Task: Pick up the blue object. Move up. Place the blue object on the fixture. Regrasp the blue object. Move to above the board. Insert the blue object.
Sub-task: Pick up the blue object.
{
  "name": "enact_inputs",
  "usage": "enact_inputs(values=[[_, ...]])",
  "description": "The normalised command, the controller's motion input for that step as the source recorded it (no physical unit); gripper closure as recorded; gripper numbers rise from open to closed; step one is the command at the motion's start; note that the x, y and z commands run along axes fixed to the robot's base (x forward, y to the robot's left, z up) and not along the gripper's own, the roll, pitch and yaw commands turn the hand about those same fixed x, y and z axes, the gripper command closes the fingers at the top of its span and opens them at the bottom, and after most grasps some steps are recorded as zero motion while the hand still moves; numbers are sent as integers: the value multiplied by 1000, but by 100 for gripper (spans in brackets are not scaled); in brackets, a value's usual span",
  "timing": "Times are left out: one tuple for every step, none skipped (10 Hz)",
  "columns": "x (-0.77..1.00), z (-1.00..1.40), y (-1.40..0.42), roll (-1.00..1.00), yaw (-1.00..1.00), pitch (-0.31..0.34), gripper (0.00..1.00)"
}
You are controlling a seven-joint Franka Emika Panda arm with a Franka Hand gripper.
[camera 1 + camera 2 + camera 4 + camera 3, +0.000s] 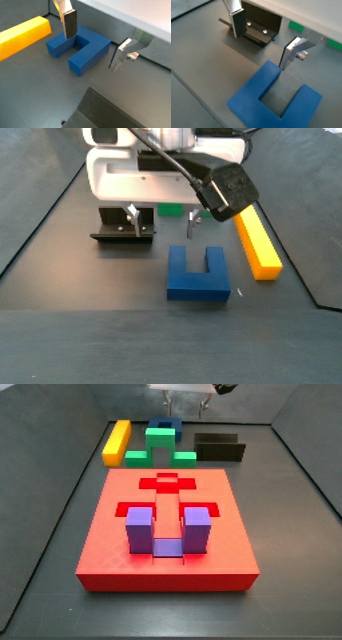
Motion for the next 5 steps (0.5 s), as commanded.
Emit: enact_inputs(values=[[-249, -360, 0, 31, 37, 0, 0], [0, -297, 23, 26, 0, 0, 0], [97, -306, 71, 0, 20, -3, 0], [86, -323, 94, 0, 0, -11, 0], [0, -254, 91, 1, 0, 0, 0]])
